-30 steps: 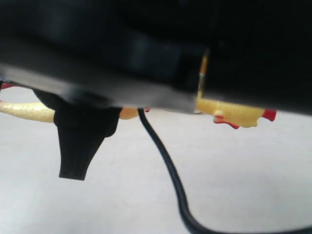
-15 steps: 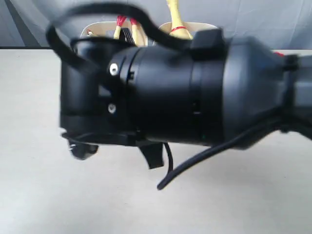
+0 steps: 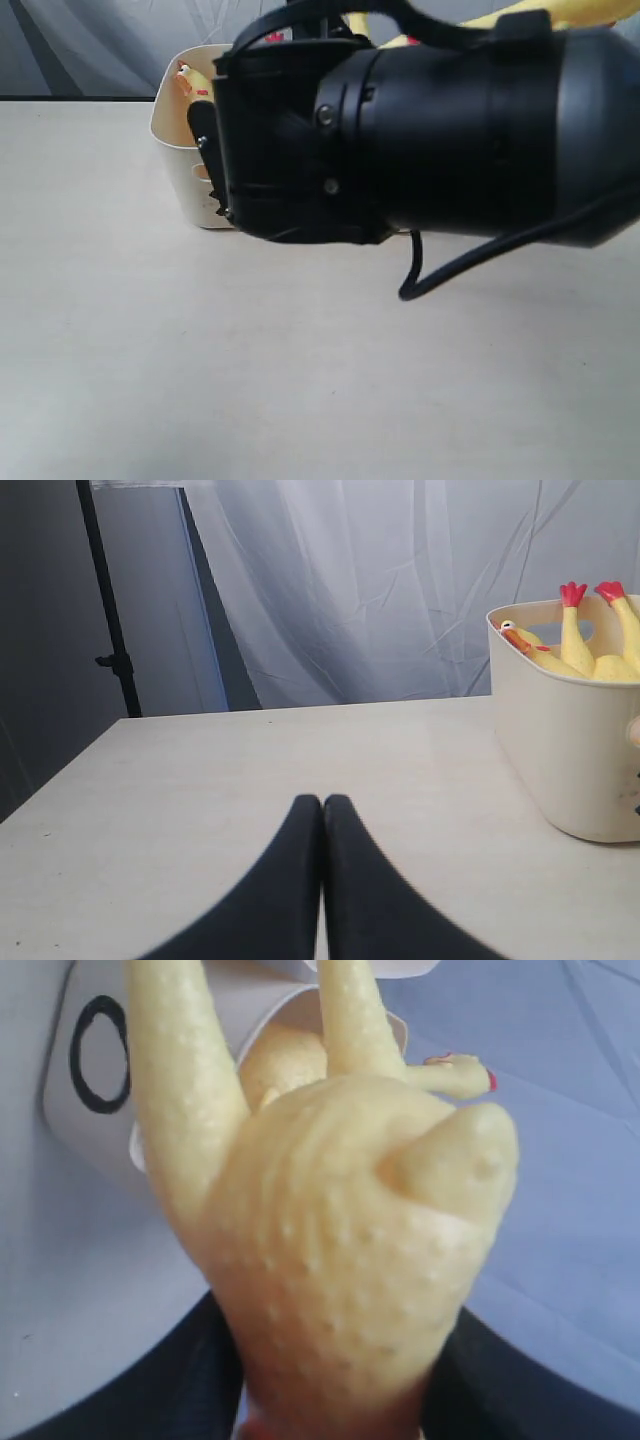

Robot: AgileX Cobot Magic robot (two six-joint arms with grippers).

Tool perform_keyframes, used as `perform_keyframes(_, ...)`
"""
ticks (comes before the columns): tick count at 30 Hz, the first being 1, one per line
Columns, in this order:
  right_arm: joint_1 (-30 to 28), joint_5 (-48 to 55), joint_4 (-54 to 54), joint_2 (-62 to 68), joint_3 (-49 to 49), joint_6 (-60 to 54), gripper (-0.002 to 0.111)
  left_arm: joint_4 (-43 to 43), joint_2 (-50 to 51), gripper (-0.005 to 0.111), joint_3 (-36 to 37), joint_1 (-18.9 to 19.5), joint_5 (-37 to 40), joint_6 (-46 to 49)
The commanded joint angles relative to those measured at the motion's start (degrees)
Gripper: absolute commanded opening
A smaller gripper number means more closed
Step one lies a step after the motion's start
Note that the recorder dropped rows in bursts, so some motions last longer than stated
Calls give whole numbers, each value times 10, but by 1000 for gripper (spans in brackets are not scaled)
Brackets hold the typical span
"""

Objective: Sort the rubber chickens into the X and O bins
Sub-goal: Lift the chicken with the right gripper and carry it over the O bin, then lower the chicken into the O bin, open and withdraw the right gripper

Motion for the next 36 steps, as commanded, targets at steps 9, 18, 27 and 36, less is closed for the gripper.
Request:
perform_keyframes(9, -162, -2, -106, -46, 0, -292, -1, 0, -2, 0, 0, -6, -5, -1)
perform_keyframes(18, -221, -105, -181, -30, -1, -302, -1, 0, -2, 0, 0, -6, -5, -1)
perform_keyframes(27, -221, -185, -264, 44, -1, -302, -1, 0, -2, 0, 0, -6, -5, -1)
perform_keyframes(36, -222, -239, -300, 87, -2, -155, 4, 0, -2, 0, 0, -6, -5, -1)
